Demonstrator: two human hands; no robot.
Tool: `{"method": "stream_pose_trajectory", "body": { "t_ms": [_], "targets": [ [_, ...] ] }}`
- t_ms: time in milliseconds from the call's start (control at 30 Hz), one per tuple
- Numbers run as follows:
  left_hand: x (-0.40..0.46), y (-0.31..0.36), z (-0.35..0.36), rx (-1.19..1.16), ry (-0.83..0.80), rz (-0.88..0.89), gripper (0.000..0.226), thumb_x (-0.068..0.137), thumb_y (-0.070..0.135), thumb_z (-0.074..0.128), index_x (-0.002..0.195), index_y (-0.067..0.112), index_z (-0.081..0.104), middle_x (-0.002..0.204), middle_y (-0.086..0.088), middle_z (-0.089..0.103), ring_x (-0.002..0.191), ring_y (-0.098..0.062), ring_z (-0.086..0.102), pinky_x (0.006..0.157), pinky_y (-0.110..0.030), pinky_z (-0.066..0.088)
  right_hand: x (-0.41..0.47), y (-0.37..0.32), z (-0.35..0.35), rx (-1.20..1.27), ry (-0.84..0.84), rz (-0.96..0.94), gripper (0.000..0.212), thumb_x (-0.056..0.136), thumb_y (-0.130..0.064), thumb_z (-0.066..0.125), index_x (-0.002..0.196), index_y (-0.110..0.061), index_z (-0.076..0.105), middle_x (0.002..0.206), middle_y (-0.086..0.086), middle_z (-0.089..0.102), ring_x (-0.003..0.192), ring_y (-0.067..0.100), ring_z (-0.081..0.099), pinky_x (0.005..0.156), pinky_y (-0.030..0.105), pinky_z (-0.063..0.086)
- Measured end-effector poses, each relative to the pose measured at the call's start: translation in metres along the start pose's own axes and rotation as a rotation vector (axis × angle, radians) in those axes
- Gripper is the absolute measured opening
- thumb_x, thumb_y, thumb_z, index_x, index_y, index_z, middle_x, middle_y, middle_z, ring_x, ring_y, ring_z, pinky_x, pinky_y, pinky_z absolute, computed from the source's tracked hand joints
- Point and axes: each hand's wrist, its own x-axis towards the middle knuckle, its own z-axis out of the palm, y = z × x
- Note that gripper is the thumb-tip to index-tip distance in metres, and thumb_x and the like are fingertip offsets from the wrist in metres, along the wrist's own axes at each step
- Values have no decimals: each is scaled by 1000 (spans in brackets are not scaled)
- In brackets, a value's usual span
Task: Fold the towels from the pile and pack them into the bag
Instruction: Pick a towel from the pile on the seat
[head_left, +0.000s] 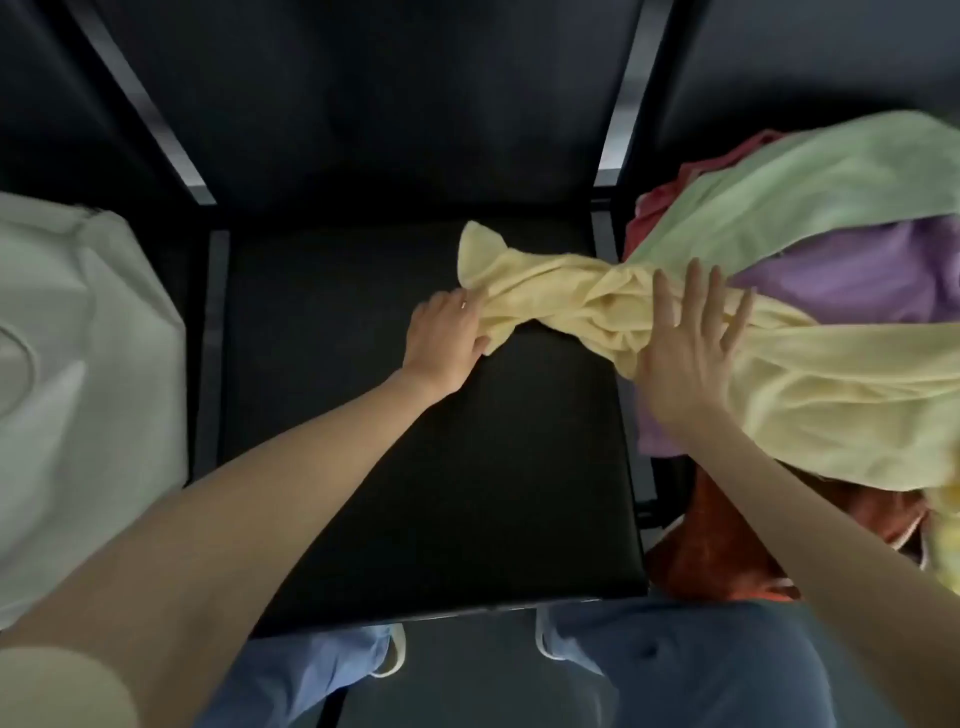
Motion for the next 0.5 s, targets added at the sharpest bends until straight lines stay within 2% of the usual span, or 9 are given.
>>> {"method": "stream_pose_trajectory", "body": {
  "t_ms": [100,167,233,267,333,433,500],
  "targets": [
    [0,1,12,0,33,-14,26,94,15,57,119,12,57,106,-7,65,96,-25,58,86,-39,47,2,7,-2,-99,31,108,84,70,-4,63,146,-2,26,138,34,39,134,48,28,114,56,-11],
    [-4,0,17,-34,101,-40,16,96,14,55,107,12,65,97,-6,67,89,-24,58,83,-39,48,2,15,4,-193,29,171,64,72,2,58,134,4,40,113,34,56,116,48,45,118,56,0],
    [-15,-4,12,-133,185,-78,15,96,15,54,101,11,68,92,-6,67,86,-22,58,81,-38,48,-2,19,5,-206,43,200,35,77,5,55,111,7,56,101,31,59,105,45,50,115,54,17],
    [-23,-8,6,-188,239,-99,15,96,15,54,99,11,68,91,-5,67,85,-21,58,80,-37,48,-5,18,2,-154,50,196,26,78,6,53,103,6,59,101,30,59,103,43,51,110,52,25],
    [-42,-15,-9,-304,288,-162,14,96,15,53,99,11,67,90,-2,65,85,-17,58,76,-34,49,-18,12,-7,1,44,176,26,81,5,52,106,6,59,107,26,56,104,41,51,97,48,36],
    [-84,-23,-40,-506,324,-261,12,97,18,53,100,13,64,91,3,60,83,-11,56,70,-23,45,-48,-15,-30,328,76,91,26,87,2,51,112,3,55,112,19,51,102,37,52,82,44,42],
    [-120,-25,-54,-610,364,-305,10,96,20,54,95,16,62,87,3,61,79,-10,56,67,-22,44,-69,-38,-43,434,93,-8,23,91,-1,51,114,0,56,112,16,51,95,33,56,74,36,42]
  ]
}}
